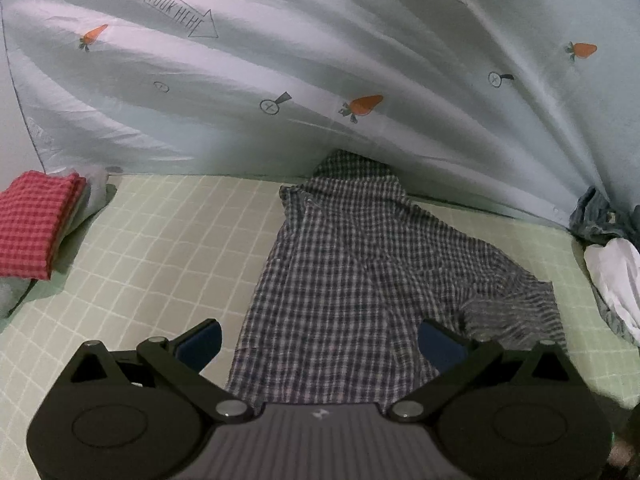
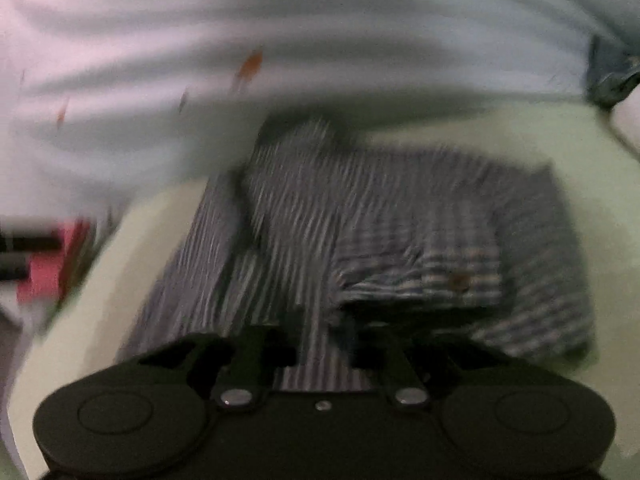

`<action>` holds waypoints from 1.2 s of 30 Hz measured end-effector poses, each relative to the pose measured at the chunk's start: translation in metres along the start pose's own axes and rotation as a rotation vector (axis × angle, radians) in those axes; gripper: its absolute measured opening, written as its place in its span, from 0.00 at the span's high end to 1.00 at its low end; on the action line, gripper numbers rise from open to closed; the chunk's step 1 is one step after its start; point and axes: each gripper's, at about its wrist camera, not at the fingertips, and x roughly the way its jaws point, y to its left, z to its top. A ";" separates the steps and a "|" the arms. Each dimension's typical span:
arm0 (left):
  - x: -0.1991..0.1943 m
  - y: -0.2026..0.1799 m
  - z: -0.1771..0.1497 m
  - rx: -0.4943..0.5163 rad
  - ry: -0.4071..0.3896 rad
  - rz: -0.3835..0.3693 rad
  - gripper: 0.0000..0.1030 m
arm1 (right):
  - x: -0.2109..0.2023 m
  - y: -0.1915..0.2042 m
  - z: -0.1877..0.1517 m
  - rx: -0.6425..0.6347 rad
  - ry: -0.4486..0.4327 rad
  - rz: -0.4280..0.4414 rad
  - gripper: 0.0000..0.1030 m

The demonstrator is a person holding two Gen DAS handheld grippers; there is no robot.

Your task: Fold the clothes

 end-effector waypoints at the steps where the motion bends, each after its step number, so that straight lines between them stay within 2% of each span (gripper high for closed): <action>1: 0.000 0.000 0.000 0.003 0.002 0.002 0.00 | 0.000 0.003 -0.005 -0.011 0.014 -0.003 0.37; 3: 0.002 0.000 -0.001 0.008 0.009 0.006 0.00 | -0.010 0.001 -0.008 0.006 -0.013 -0.024 0.18; 5: 0.006 -0.001 -0.002 0.013 0.025 0.007 0.00 | -0.024 -0.010 -0.008 0.052 -0.057 -0.064 0.04; 6: 0.009 -0.003 -0.002 0.015 0.036 0.006 0.00 | -0.031 -0.016 -0.006 0.071 -0.085 -0.095 0.02; 11: 0.023 -0.021 -0.006 0.068 0.085 -0.028 0.00 | -0.059 -0.056 -0.009 0.118 -0.168 -0.303 0.00; 14: 0.039 -0.044 -0.008 0.152 0.119 -0.060 0.00 | -0.063 -0.081 -0.017 0.137 -0.151 -0.430 0.00; 18: 0.060 -0.075 -0.009 0.257 0.156 -0.102 0.00 | -0.061 -0.110 -0.028 0.191 -0.108 -0.540 0.00; 24: 0.086 -0.124 -0.015 0.434 0.176 -0.163 0.00 | -0.058 -0.138 -0.041 0.269 -0.074 -0.591 0.00; 28: 0.099 -0.151 -0.022 0.558 0.160 -0.167 0.00 | -0.054 -0.140 -0.045 0.271 -0.069 -0.603 0.00; 30: 0.105 -0.161 -0.028 0.627 0.148 -0.178 0.03 | -0.051 -0.137 -0.046 0.250 -0.064 -0.616 0.00; 32: 0.110 -0.169 -0.034 0.688 0.142 -0.196 0.10 | -0.048 -0.135 -0.046 0.229 -0.059 -0.629 0.00; 34: 0.112 -0.175 -0.038 0.732 0.146 -0.232 0.11 | -0.045 -0.133 -0.046 0.210 -0.056 -0.641 0.00; 36: 0.116 -0.180 -0.044 0.776 0.144 -0.245 0.18 | -0.046 -0.133 -0.046 0.213 -0.061 -0.643 0.00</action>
